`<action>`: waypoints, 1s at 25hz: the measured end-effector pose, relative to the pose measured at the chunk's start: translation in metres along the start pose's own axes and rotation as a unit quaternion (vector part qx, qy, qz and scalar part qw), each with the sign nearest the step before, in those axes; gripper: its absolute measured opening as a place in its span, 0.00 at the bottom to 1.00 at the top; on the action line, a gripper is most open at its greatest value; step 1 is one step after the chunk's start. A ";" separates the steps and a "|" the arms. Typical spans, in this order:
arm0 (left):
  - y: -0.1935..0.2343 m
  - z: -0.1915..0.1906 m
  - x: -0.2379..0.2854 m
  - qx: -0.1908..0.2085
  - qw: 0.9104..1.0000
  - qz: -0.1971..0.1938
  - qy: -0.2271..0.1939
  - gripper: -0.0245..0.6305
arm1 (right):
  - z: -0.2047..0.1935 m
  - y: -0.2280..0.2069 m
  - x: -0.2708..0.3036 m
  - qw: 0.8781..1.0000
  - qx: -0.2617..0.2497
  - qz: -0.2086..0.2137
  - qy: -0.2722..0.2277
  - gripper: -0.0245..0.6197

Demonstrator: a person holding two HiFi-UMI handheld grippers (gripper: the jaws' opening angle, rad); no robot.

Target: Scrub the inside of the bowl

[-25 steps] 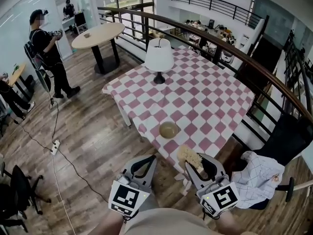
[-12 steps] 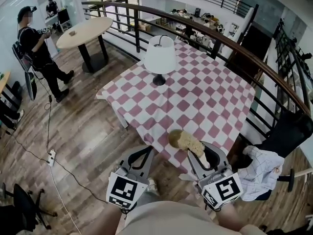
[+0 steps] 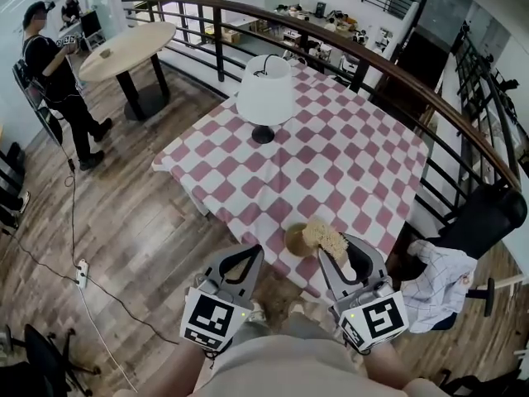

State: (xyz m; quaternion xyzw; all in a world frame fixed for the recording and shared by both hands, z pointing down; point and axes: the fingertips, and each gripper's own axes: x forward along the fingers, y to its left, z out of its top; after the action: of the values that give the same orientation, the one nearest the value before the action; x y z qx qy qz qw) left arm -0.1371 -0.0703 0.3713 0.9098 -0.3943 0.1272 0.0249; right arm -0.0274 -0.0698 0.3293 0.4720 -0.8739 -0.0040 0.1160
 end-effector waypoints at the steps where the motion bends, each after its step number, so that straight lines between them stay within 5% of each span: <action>1: 0.000 0.001 0.003 0.002 1.000 -0.005 -0.003 0.06 | -0.002 -0.003 0.002 1.000 0.002 -0.001 0.002 0.27; 8: -0.017 -0.008 0.035 -0.032 0.998 -0.049 0.026 0.06 | -0.026 -0.026 0.015 0.999 0.021 0.008 0.030 0.27; 17: -0.022 -0.033 0.084 -0.053 0.996 -0.042 0.064 0.07 | -0.080 -0.057 0.035 0.997 0.013 0.001 0.077 0.27; 25: -0.014 -0.102 0.127 -0.105 0.984 -0.034 0.139 0.13 | -0.137 -0.070 0.052 0.992 0.025 0.011 0.124 0.27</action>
State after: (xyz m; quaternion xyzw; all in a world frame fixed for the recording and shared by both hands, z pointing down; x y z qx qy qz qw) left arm -0.0649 -0.1359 0.5024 0.8884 -0.3668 0.2095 0.1797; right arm 0.0309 -0.1375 0.4644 0.4621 -0.8576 0.0777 0.2122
